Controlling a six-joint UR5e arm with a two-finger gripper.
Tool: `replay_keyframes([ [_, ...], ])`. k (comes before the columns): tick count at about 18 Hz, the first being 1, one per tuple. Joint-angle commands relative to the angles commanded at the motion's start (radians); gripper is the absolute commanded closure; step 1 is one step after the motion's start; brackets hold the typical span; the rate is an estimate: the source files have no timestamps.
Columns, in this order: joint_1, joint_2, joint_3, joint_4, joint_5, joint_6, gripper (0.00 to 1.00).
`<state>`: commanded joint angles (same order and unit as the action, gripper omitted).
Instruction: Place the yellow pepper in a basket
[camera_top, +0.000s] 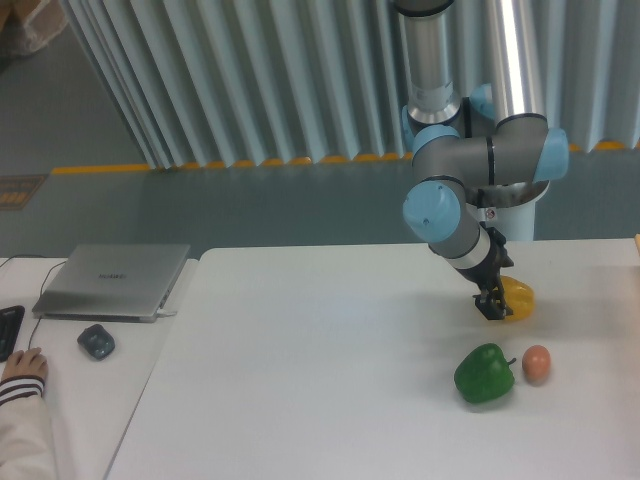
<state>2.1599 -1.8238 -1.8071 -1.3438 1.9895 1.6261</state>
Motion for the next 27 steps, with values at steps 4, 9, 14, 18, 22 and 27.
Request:
replay_keyframes([
  [4,-0.002,-0.005,0.003,0.0,0.002,-0.003,0.06],
  [9,-0.003,-0.005,0.005,0.002,0.002,-0.005,0.01],
  [14,-0.02,-0.011,-0.005,0.003,0.044,-0.008,0.01],
  [18,-0.022,-0.017,-0.005,0.005,0.046,-0.008,0.01],
  [22,-0.028,-0.029,-0.003,0.005,0.046,-0.017,0.01],
  [27,-0.032,-0.035,0.003,0.005,0.048,-0.028,0.02],
])
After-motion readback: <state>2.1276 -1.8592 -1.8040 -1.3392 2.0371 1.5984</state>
